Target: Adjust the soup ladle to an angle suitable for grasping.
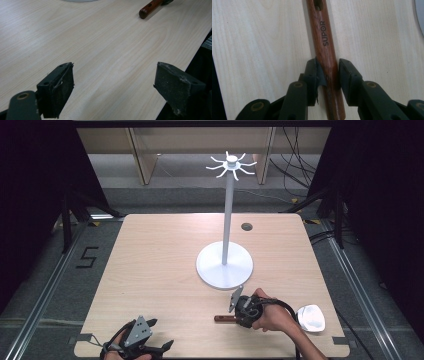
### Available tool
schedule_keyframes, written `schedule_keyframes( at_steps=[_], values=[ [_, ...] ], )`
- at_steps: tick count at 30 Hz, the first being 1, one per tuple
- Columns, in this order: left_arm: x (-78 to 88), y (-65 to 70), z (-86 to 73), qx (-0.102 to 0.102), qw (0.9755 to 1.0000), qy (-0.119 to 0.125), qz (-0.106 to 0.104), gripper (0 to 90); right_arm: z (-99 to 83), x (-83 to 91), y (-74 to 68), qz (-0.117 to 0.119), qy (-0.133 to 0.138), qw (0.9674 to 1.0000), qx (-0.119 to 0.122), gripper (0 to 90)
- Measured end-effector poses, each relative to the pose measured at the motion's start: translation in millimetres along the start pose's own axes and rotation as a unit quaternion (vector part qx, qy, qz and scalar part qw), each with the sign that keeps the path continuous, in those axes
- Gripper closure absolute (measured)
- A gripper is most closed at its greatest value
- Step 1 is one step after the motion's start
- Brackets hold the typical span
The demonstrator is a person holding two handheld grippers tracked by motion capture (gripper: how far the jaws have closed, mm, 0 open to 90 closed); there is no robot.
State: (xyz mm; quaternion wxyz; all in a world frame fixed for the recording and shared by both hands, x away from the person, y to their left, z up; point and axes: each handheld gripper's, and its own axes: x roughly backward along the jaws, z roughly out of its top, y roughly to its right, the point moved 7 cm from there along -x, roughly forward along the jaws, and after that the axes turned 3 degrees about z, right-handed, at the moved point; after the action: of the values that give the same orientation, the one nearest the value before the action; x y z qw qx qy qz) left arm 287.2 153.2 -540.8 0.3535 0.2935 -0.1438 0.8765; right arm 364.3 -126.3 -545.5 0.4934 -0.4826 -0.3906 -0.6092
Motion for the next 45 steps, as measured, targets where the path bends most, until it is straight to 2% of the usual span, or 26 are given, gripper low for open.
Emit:
schedule_keyframes(
  at_steps=[2, 4, 5, 7, 8, 9, 11, 14, 15, 19, 21, 23, 24, 27, 28, 30, 33, 34, 35, 36, 37, 38, 41, 42, 44, 45],
  values=[
    [0.8, 1.0, 0.6, 0.006, 1.0000, 0.000, -0.004, 15.2, 2.4, -0.6, -1.0, 0.010, -0.002, 0.9999, 0.003, 70.3],
    [0.8, 0.7, 1.0, 0.005, 1.0000, 0.002, -0.003, 15.2, 3.3, -0.8, 0.8, 0.000, 0.004, 1.0000, 0.004, 70.3],
    [1.0, 0.7, 0.7, 0.004, 1.0000, 0.002, -0.002, 15.2, 3.0, -0.2, -0.7, 0.003, -0.007, 0.9999, -0.012, 70.7],
    [0.5, 1.9, 1.6, 0.015, 0.9998, 0.008, -0.005, 15.2, 3.7, -0.3, 1.5, -0.010, -0.007, 0.9999, -0.009, 71.3],
    [0.9, 1.9, 2.2, 0.016, 0.9998, 0.010, -0.003, 15.2, 5.3, -1.4, 3.1, -0.012, 0.002, 0.9999, 0.009, 71.6],
    [0.9, 2.1, 2.4, 0.016, 0.9998, 0.011, -0.003, 15.2, 5.0, -0.7, 1.6, -0.015, -0.002, 0.9999, 0.002, 72.0],
    [0.9, 2.0, 1.9, 0.015, 0.9998, 0.011, -0.003, 15.2, 8.1, 4.9, 0.2, -0.015, 0.017, 0.9997, -0.008, 73.5],
    [0.6, 3.1, 3.1, 0.022, 0.9996, 0.016, -0.005, 15.2, 12.1, 15.2, 3.8, -0.020, 0.045, 0.9988, 0.001, 74.0],
    [2.0, 0.7, 1.3, 0.005, 1.0000, 0.004, -0.003, 15.2, 11.9, 20.0, 2.0, -0.014, 0.055, 0.9984, -0.009, 74.0],
    [2.3, -0.7, 1.0, 0.000, 1.0000, -0.001, 0.000, 15.2, 12.7, 31.7, 6.7, -0.019, 0.077, 0.9969, -0.001, 74.1],
    [1.5, -0.1, 1.3, 0.008, 1.0000, 0.004, 0.000, 15.2, 11.8, 37.1, 6.5, -0.022, 0.088, 0.9955, -0.025, 74.0],
    [1.0, 2.4, 2.8, 0.019, 0.9997, 0.014, -0.004, 15.2, 13.9, 44.0, 10.4, -0.027, 0.114, 0.9930, -0.014, 74.1],
    [1.3, 0.3, 1.9, 0.009, 0.9999, 0.008, 0.000, 15.2, 13.2, 47.9, 11.1, -0.030, 0.121, 0.9919, -0.026, 74.1],
    [1.6, -0.1, 1.3, 0.006, 1.0000, 0.004, -0.001, 15.2, 13.5, 58.7, 14.3, -0.027, 0.147, 0.9885, -0.021, 74.1],
    [1.5, -0.1, 1.6, 0.007, 1.0000, 0.005, -0.001, 15.2, 12.6, 63.2, 15.8, -0.046, 0.155, 0.9861, -0.036, 74.1],
    [1.8, 0.0, 1.6, 0.007, 1.0000, 0.004, -0.001, 15.2, 12.8, 72.3, 17.5, -0.050, 0.177, 0.9823, -0.037, 74.1],
    [1.8, -0.4, 1.7, 0.008, 0.9999, 0.008, 0.000, 15.2, 13.4, 86.8, 22.6, -0.070, 0.214, 0.9729, -0.052, 74.1],
    [2.0, -0.7, 1.6, 0.009, 1.0000, 0.005, 0.001, 15.2, 11.3, 92.4, 21.4, -0.068, 0.221, 0.9699, -0.077, 74.1],
    [2.0, -0.7, 1.6, 0.009, 1.0000, 0.005, 0.001, 15.2, 11.3, 92.4, 21.4, -0.068, 0.221, 0.9699, -0.077, 74.1],
    [1.3, 1.0, 2.7, 0.015, 0.9998, 0.012, -0.004, 15.2, 10.1, 101.1, 26.5, -0.081, 0.247, 0.9622, -0.081, 74.1],
    [1.3, 1.0, 2.7, 0.015, 0.9998, 0.012, -0.004, 15.2, 10.1, 101.1, 26.5, -0.081, 0.247, 0.9622, -0.081, 74.1],
    [0.9, 0.9, 2.2, 0.015, 0.9998, 0.009, -0.002, 15.2, 8.0, 109.8, 28.6, -0.084, 0.270, 0.9556, -0.084, 74.1],
    [1.5, -0.3, 1.6, 0.009, 0.9999, 0.003, -0.003, 15.2, 6.3, 117.3, 28.1, -0.068, 0.283, 0.9535, -0.077, 74.1],
    [1.6, -0.2, 1.6, 0.010, 0.9999, 0.003, -0.005, 15.2, 3.8, 125.4, 29.4, -0.067, 0.302, 0.9473, -0.083, 74.1],
    [0.8, -0.6, 1.7, 0.013, 0.9999, 0.005, 0.000, 15.2, 1.7, 131.6, 30.9, -0.071, 0.321, 0.9393, -0.097, 74.1],
    [0.8, -0.6, 1.7, 0.013, 0.9999, 0.005, 0.000, 15.2, 1.7, 131.6, 30.9, -0.071, 0.321, 0.9393, -0.097, 74.1]
  ],
)
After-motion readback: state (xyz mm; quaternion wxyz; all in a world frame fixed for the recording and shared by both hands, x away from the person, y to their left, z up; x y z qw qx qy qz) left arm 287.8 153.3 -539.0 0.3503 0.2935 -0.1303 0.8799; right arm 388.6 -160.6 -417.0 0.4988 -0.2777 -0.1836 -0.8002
